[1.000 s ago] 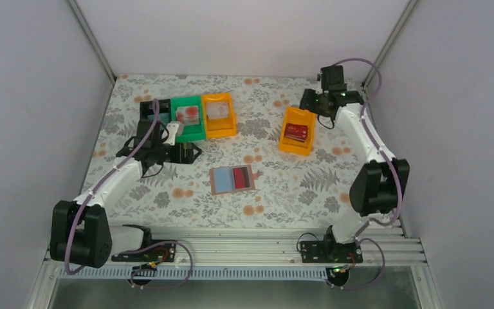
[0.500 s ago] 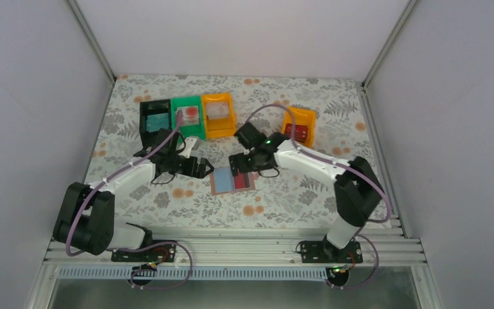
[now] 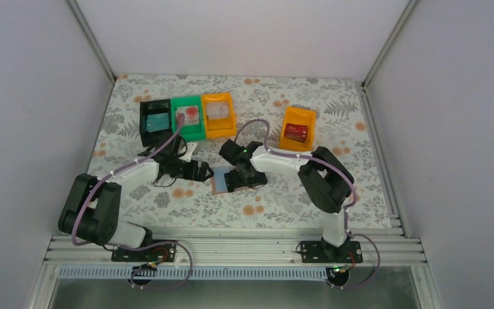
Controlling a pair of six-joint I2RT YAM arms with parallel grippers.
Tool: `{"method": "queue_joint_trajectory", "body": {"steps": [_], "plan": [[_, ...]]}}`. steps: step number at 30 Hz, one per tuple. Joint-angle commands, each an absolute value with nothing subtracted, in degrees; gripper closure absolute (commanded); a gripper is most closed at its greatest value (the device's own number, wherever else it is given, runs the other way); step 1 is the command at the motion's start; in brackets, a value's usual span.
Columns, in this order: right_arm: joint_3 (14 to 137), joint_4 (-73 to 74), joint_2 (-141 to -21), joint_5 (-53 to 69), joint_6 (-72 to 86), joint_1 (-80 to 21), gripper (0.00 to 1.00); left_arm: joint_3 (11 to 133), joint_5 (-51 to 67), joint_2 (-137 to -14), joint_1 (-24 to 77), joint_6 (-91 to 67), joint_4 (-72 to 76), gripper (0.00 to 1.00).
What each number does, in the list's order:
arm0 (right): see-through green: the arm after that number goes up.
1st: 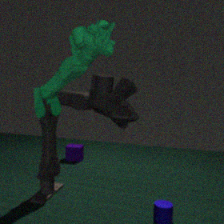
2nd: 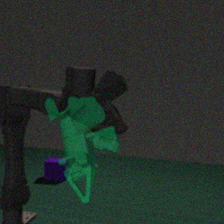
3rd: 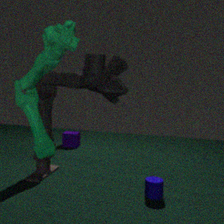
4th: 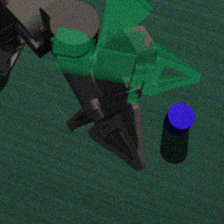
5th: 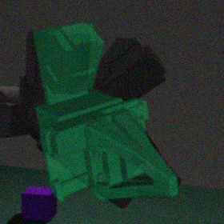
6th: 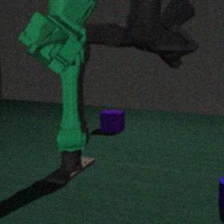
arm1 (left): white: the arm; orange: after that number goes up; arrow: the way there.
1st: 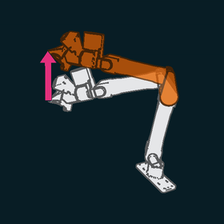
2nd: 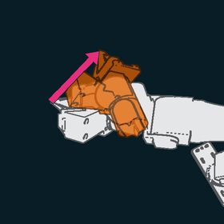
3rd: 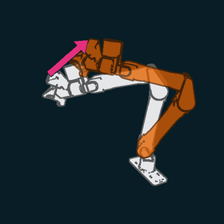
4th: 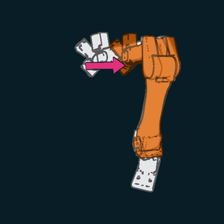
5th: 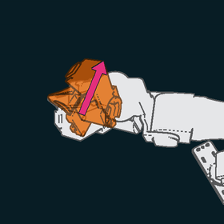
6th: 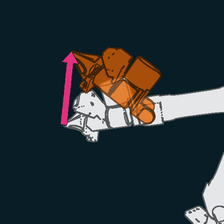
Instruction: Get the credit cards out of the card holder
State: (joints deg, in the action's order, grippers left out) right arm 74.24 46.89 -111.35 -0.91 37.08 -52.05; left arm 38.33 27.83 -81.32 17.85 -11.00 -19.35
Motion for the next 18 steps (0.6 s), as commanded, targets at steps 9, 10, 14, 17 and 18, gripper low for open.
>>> {"method": "queue_joint_trajectory", "body": {"steps": [9, 10, 14, 17, 18], "plan": [[74.82, 45.02, -114.86, 0.10, 35.27, -50.93, 0.05, 38.71, 28.10, -81.45, 18.01, -10.18, -18.23, 0.00], [75.91, 45.75, -114.64, 0.64, 34.51, -50.69, 0.02, 38.90, 28.26, -81.58, 18.02, -9.93, -18.20, 0.00], [81.00, 49.80, -112.77, 0.59, 33.88, -50.37, 0.01, 39.37, 28.21, -81.98, 18.02, -9.50, -18.36, 0.00], [81.92, 49.27, -111.23, 0.65, 34.78, -49.44, 0.01, 39.63, 28.15, -82.23, 17.95, -9.36, -18.33, 0.00], [81.79, 48.37, -111.65, 0.52, 34.64, -48.97, 0.01, 39.70, 28.24, -82.38, 18.01, -9.32, -18.33, 0.00]]}}
